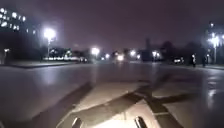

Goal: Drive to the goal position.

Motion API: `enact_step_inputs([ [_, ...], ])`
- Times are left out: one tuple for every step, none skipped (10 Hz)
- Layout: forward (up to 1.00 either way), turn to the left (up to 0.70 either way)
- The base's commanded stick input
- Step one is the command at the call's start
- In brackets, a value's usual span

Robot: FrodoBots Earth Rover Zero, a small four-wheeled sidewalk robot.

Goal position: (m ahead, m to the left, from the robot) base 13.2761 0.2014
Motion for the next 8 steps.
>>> enact_step_inputs([
  [1.0, 0.0],
  [1.0, 0.0],
  [1.0, 0.0],
  [1.0, 0.0],
  [1.0, 0.0],
  [1.0, 0.0],
  [1.0, 0.0],
  [1.0, 0.0],
])
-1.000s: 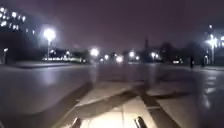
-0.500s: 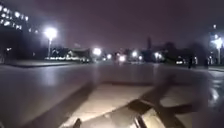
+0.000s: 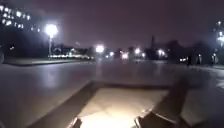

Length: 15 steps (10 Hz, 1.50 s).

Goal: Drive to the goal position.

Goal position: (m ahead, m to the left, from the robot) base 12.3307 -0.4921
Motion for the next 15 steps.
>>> enact_step_inputs([
  [1.0, 0.0],
  [1.0, 0.0],
  [1.0, 0.0],
  [1.0, 0.0],
  [1.0, 0.0],
  [1.0, 0.0],
  [1.0, 0.0],
  [1.0, 0.0],
  [1.0, 0.0],
  [1.0, 0.0],
  [1.0, 0.0],
  [1.0, -0.14],
  [1.0, -0.37],
  [1.0, -0.4],
  [1.0, -0.4],
])
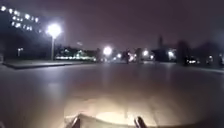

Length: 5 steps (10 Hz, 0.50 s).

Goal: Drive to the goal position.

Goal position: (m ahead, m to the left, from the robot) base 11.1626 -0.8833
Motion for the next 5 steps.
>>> enact_step_inputs([
  [1.0, -0.4],
  [1.0, -0.4],
  [1.0, -0.4],
  [1.0, -0.4],
  [1.0, -0.4],
])
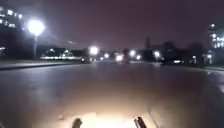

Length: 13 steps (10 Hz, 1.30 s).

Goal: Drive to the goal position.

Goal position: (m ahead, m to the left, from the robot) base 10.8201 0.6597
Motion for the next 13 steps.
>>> enact_step_inputs([
  [1.0, -0.01],
  [1.0, 0.0],
  [1.0, 0.0],
  [1.0, 0.0],
  [1.0, 0.0],
  [1.0, 0.0],
  [1.0, 0.0],
  [1.0, 0.0],
  [1.0, 0.0],
  [1.0, 0.0],
  [1.0, 0.0],
  [1.0, 0.0],
  [1.0, 0.0],
])
